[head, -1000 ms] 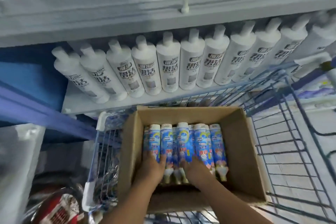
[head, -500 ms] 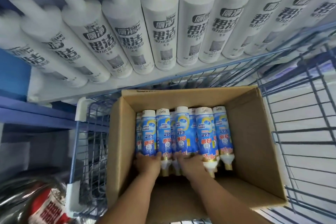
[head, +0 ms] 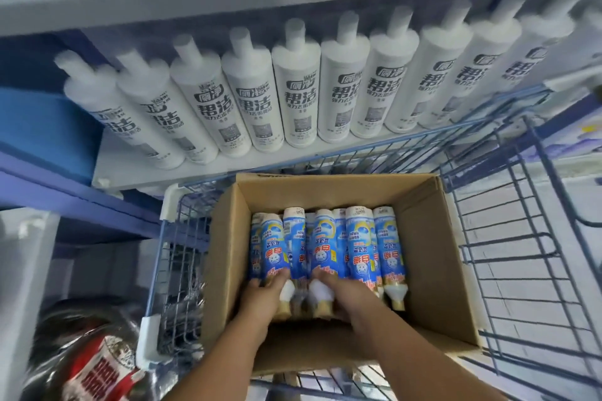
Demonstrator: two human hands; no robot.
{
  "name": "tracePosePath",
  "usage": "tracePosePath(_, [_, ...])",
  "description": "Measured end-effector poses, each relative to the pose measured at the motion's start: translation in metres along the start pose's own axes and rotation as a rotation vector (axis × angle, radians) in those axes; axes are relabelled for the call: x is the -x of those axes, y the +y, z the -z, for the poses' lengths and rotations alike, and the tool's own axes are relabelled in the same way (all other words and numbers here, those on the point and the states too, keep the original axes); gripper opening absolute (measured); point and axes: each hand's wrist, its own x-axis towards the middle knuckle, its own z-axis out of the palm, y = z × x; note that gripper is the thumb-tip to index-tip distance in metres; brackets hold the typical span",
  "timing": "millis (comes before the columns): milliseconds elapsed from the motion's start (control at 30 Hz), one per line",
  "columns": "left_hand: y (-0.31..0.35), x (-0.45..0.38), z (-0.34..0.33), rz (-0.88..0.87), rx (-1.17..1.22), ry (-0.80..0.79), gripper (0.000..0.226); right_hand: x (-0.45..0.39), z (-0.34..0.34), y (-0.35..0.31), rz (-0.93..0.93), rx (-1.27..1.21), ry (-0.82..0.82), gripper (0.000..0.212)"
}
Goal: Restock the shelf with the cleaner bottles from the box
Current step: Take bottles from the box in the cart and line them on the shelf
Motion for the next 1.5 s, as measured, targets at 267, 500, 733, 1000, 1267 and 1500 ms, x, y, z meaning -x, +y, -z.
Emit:
tracePosePath(267, [-0.016, 0.032, 0.003, -0.076, 0.080, 0.006, 0.106, 0.050, 0.021, 0.008, 0.032, -0.002, -0.070, 0.060])
tracePosePath(500, [0.016, 0.136, 0.012, -0.285, 0.083, 0.060, 0.071, 0.100, 0.031, 0.011, 0.138, -0.045, -0.153, 0.057])
tracePosePath(733, [0.045, 0.212, 0.024, -0.413, 0.273, 0.043, 0.054, 0.168, 0.044, -0.008, 0.334, -0.008, -0.271, 0.052])
tracePosePath(1000, [0.098, 0.292, 0.040, -0.612, 0.417, 0.026, 0.060, 0.258, 0.048, -0.047, 0.602, 0.013, -0.346, 0.048])
tracePosePath(1267, [0.174, 0.350, 0.074, -0.776, 0.541, -0.006, 0.049, 0.326, 0.036, -0.104, 0.800, -0.061, -0.389, 0.050])
tracePosePath(1500, [0.232, 0.352, 0.112, -0.834, 0.455, -0.061, 0.046, 0.352, 0.003, -0.157, 0.901, -0.097, -0.349, 0.045])
